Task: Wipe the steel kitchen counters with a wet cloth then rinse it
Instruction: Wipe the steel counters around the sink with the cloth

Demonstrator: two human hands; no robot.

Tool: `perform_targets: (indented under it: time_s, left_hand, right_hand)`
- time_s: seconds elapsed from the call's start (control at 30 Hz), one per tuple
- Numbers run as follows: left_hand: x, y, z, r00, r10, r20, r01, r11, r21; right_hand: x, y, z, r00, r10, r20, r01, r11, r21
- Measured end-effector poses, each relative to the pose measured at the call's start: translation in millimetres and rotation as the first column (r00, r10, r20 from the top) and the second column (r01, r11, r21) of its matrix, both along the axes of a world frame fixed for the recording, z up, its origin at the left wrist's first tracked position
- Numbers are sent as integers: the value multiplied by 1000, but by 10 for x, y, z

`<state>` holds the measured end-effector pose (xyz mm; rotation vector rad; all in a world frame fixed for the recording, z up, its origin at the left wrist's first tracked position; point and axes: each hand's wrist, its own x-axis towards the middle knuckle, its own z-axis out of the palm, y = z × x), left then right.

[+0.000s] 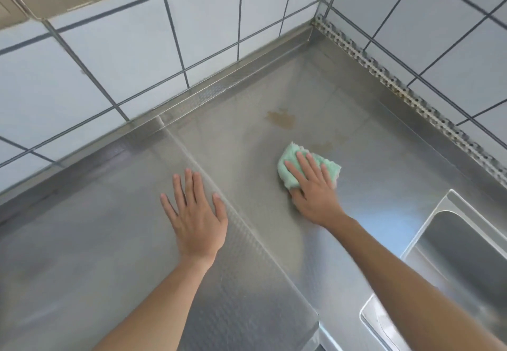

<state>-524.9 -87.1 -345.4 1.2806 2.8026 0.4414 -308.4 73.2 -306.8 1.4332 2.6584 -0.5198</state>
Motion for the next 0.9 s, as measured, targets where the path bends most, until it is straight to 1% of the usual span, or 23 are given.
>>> perform_targets:
  time_s: [0.03, 0.07, 0.1, 0.13, 0.2, 0.27, 0.3, 0.37, 0.43, 0.53, 0.57, 0.63, 0.7, 0.8, 0.83, 0.87, 0.9]
  left_hand:
    - [1, 3, 4, 1000, 5, 1, -5, 1000, -1]
    - [2, 8, 12, 1000, 8, 6, -8, 1000, -6]
    - [7, 6, 25, 1000, 9, 13, -9, 1000, -13]
    - [15, 5, 39, 1000, 11, 17, -11, 1000, -19]
    - [21, 4, 83, 1000, 13, 23, -12, 999, -40]
    - [39, 25, 145, 999, 24, 41, -21, 997, -68]
    - [59, 49, 177, 997, 44, 60, -39, 996, -75]
    - [147, 138, 252, 988, 92, 123, -85, 995, -61]
    - [292, 289, 315, 985, 68, 156, -68, 998, -8]
    - [576, 648, 349, 986, -75, 152, 72, 997, 27]
    - [672, 775, 345, 982, -88, 165, 89, 996, 6]
    - [844, 964, 295, 981, -50, 186, 67, 994, -84]
    - [944, 1015, 199, 989, -28, 144, 48, 989, -139]
    - [978, 1006, 88, 999, -20, 28, 23, 994, -105]
    - [973, 1008, 68, 1000, -14, 12, 15, 995, -98]
    - [972, 1008, 49, 1000, -9, 4, 10, 995, -94]
    - [972, 1013, 35, 1000, -5, -2, 5, 996, -94]
  right_hand:
    - [-227, -20, -25, 996, -84, -4, 84, 996, 15]
    - [-447, -63, -43, 991, -131, -14, 131, 991, 20]
    - [-638, -134, -54, 992, -127, -24, 128, 992, 22]
    - [-780, -229, -61, 997, -76, -32, 77, 997, 27]
    - [-844, -459, -63, 995, 90, -46, -89, 996, 24]
    - [-608, -639, -54, 968, 234, -85, -234, 972, 14]
    - [-416, -695, -49, 955, 282, -95, -282, 959, 8]
    - [47, -740, -33, 947, 306, -97, -308, 951, -15]
    - [530, -666, 4, 965, 244, -93, -249, 968, -38]
    - [1173, -337, 62, 994, 105, -43, -107, 993, -55]
    - [1344, -178, 69, 999, 48, -18, -49, 998, -48]
    - [1543, 161, 61, 996, -88, 20, 88, 996, -30]
    - [1487, 451, 31, 966, -258, 26, 258, 966, -15]
    - [996, 792, -27, 867, -499, 13, 499, 867, -9]
    - [787, 880, -37, 848, -530, 3, 530, 848, -22]
    - [590, 942, -41, 856, -517, -11, 516, 856, -27]
    - [411, 966, -48, 885, -466, -27, 465, 885, -17]
